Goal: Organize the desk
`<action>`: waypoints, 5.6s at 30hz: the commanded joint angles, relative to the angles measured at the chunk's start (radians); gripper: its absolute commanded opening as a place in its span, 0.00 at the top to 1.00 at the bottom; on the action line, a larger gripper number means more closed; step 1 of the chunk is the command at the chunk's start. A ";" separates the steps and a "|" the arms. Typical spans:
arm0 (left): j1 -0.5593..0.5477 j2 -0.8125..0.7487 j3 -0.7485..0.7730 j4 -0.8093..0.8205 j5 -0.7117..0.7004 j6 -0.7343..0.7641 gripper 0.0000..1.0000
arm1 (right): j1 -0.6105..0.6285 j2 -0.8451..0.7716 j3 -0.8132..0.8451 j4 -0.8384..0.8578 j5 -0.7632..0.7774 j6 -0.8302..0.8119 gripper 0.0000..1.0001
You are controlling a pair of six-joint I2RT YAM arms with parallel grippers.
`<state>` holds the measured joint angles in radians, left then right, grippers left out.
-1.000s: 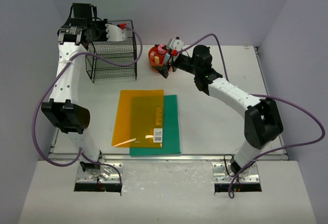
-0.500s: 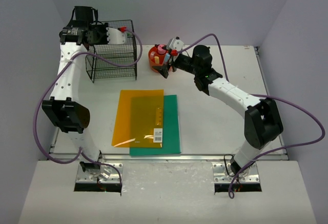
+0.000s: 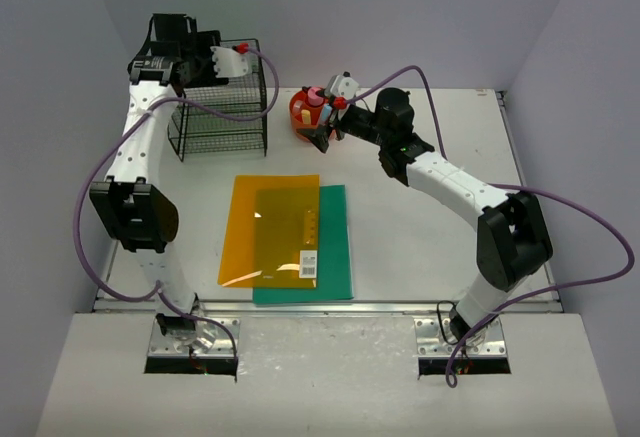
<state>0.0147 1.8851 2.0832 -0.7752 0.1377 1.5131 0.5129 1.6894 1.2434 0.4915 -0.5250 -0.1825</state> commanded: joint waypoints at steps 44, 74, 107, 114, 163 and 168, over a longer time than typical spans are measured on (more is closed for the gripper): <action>0.013 0.465 0.042 1.244 -0.209 -0.381 0.01 | -0.010 -0.081 -0.039 -0.046 0.071 0.069 0.01; 0.022 -0.445 -0.678 0.928 0.162 -0.898 0.03 | -0.014 -0.098 -0.111 -0.251 0.054 0.386 0.01; 0.066 -0.291 -1.164 0.066 0.421 -0.851 0.34 | -0.072 0.390 -0.275 -0.004 -0.185 1.176 0.12; 0.088 -0.059 -1.036 -0.003 0.459 -0.808 0.38 | -0.031 0.466 -0.237 0.024 -0.185 1.216 0.12; -0.397 -0.412 -0.335 -0.544 0.216 -0.177 0.28 | 0.128 -0.065 -0.345 0.321 -0.458 0.244 1.00; -0.412 -0.425 -0.379 -0.546 0.247 -0.234 0.28 | 0.134 -0.096 -0.387 0.361 -0.416 0.193 1.00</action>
<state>-0.3812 1.4910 1.7275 -1.3297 0.3753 1.2999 0.6357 1.6508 0.8764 0.7523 -0.9461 0.1535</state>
